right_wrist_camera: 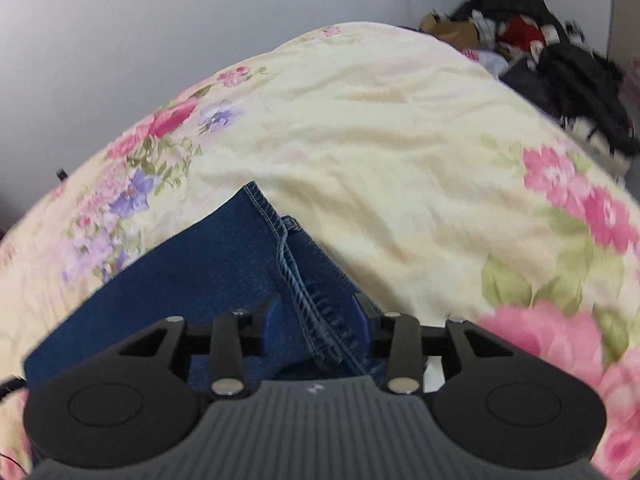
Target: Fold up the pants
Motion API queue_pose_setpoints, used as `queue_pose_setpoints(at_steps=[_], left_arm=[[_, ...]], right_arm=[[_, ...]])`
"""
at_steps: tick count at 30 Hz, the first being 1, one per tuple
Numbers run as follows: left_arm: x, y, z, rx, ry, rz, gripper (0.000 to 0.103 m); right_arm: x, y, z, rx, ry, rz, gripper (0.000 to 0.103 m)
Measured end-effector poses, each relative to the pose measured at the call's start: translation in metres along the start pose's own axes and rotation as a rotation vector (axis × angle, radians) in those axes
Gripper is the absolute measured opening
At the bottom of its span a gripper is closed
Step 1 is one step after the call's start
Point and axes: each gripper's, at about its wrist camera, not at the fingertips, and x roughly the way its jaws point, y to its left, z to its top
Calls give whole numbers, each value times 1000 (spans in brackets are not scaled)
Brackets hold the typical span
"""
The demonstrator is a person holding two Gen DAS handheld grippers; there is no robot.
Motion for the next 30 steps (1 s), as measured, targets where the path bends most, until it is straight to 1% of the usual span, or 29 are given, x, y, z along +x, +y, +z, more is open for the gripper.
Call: queue_pose_setpoints(at_steps=[1, 4, 6, 8, 10, 11, 12, 13, 16, 18, 21, 22, 24, 27, 28, 30], left_arm=[[-1, 1, 0, -10, 2, 3, 55], [-5, 1, 0, -20, 0, 18, 55], [-8, 0, 1, -19, 0, 25, 55], [-11, -2, 3, -11, -3, 33, 55], [-14, -4, 5, 0, -7, 43, 55], [-15, -5, 6, 5, -13, 47, 55], [-16, -5, 8, 9, -19, 49, 55], [-16, -6, 9, 15, -24, 55, 55], [-11, -9, 11, 39, -25, 63, 55], [-4, -12, 11, 47, -17, 62, 55], [4, -17, 12, 31, -21, 54, 55], [5, -19, 12, 25, -30, 48, 55], [8, -23, 14, 32, -41, 44, 55], [17, -26, 17, 63, -48, 64, 55], [21, -26, 17, 70, -38, 73, 54], [35, -24, 16, 80, 10, 112, 46]], right_arm=[[1, -7, -5, 64, 15, 31, 35], [10, -21, -21, 204, 51, 97, 35], [20, -27, -28, 281, 60, 119, 35], [29, -35, -33, 363, 49, 133, 35], [32, -36, -35, 395, 16, 133, 28], [29, -35, -34, 396, -12, 135, 13], [24, -30, -34, 377, -38, 145, 8], [13, -20, -32, 316, -77, 143, 7], [-18, 18, -25, 85, -167, 94, 5], [-20, 25, -19, 18, -169, 48, 5], [3, 14, -16, -13, -143, -63, 5], [12, 7, -18, -5, -128, -85, 5], [32, -3, -25, 0, -98, -107, 5], [46, -1, -36, -71, -107, -152, 4], [50, -1, -38, -78, -103, -163, 4], [54, -3, -40, -85, -93, -169, 4]])
